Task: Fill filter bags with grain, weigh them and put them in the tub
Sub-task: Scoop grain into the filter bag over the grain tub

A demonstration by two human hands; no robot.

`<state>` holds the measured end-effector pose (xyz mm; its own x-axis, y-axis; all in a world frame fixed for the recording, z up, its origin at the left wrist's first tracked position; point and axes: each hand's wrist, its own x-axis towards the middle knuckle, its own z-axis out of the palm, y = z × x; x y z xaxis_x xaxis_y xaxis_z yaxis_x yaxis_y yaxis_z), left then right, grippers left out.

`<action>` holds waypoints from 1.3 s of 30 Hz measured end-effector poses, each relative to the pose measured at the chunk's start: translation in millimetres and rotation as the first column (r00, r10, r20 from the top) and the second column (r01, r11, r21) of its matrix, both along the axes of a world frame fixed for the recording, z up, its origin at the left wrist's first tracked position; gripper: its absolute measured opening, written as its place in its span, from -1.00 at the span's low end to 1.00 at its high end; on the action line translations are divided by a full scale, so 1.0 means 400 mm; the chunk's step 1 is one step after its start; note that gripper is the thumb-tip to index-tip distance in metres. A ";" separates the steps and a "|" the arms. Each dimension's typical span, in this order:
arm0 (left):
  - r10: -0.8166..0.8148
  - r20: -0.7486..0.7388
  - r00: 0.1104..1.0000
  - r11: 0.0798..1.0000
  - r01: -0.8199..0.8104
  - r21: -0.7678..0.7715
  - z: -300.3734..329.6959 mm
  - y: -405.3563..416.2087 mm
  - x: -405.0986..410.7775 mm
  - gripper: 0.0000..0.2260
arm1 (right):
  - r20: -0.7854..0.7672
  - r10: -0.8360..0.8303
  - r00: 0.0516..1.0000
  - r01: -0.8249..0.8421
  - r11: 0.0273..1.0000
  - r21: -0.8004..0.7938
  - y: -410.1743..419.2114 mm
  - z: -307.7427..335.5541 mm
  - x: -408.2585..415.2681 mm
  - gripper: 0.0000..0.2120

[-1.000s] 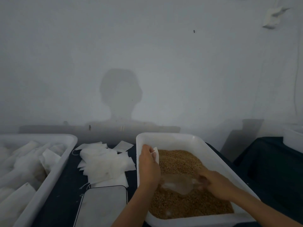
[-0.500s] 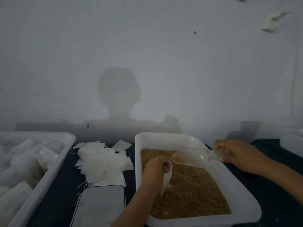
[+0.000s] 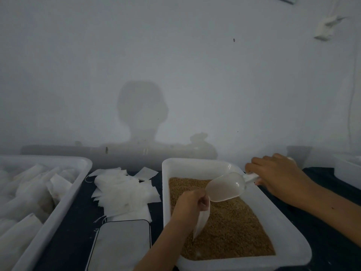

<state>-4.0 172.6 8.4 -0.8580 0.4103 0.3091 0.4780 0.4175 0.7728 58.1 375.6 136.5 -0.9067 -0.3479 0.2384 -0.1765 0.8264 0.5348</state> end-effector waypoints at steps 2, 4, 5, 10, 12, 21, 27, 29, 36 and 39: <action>0.017 0.066 0.998 0.998 -0.021 0.063 -0.003 0.003 0.001 -0.83 | -0.031 0.079 0.996 -0.079 0.997 -0.005 -0.002 0.001 0.002 -0.78; 0.049 0.024 0.998 0.997 -0.051 0.054 -0.007 0.005 -0.001 -0.79 | -0.069 0.123 0.990 -0.126 0.991 -0.040 -0.003 0.006 0.009 -0.71; 0.064 -0.016 0.998 0.997 -0.063 0.038 -0.010 0.005 -0.002 -0.80 | -0.060 0.088 0.994 -0.089 0.996 -0.023 -0.005 0.005 0.011 -0.73; 0.121 -0.126 0.985 0.992 -0.126 -0.029 -0.028 0.002 -0.008 -0.79 | 0.093 -0.137 0.986 0.140 0.990 -0.023 0.015 -0.057 0.014 -0.81; 0.172 -0.162 0.972 0.985 -0.175 -0.002 -0.027 0.002 -0.008 -0.79 | 0.195 -0.153 0.969 0.177 0.978 -0.112 0.014 -0.106 0.012 -0.81; 0.263 -0.152 0.953 0.965 -0.263 0.020 -0.023 -0.002 -0.006 -0.71 | 0.424 0.028 0.905 0.193 0.862 -0.469 -0.019 -0.283 -0.016 -0.89; 0.284 -0.126 0.951 0.957 -0.289 -0.024 -0.023 -0.008 -0.011 -0.73 | 0.559 0.025 0.829 0.354 0.750 -0.559 0.026 -0.248 0.002 -0.85; 0.295 -0.125 0.947 0.953 -0.301 -0.028 -0.024 -0.006 -0.015 -0.74 | 0.547 0.031 0.836 0.365 0.713 -0.599 0.049 -0.213 0.018 -0.87; 0.242 -0.038 0.970 0.964 -0.245 -0.101 -0.027 -0.005 -0.029 -0.83 | 0.397 -0.019 0.918 0.303 0.681 -0.667 0.080 -0.112 0.037 -0.94; 0.227 -0.002 0.974 0.970 -0.227 -0.087 -0.024 -0.006 -0.028 -0.72 | 0.307 -0.049 0.951 0.246 0.721 -0.648 0.068 -0.100 0.028 -0.90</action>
